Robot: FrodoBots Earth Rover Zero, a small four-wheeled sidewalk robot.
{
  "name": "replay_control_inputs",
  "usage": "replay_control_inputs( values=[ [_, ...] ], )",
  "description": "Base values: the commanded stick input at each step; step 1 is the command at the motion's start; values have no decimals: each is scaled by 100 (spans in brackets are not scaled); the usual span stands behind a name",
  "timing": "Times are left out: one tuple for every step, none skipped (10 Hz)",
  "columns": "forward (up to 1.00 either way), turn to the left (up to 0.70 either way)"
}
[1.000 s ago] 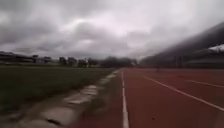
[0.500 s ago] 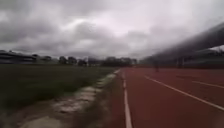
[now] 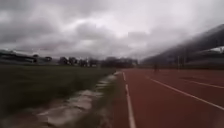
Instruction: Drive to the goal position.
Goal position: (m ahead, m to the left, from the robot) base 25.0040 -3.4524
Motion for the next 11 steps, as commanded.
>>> replay_control_inputs(
  values=[
    [70,-35],
    [70,-35],
    [70,-35],
    [70,-35],
    [70,-35],
    [70,-35],
    [70,-35],
    [70,-35],
    [70,-35],
    [70,-35],
    [70,-35]
  ],
)
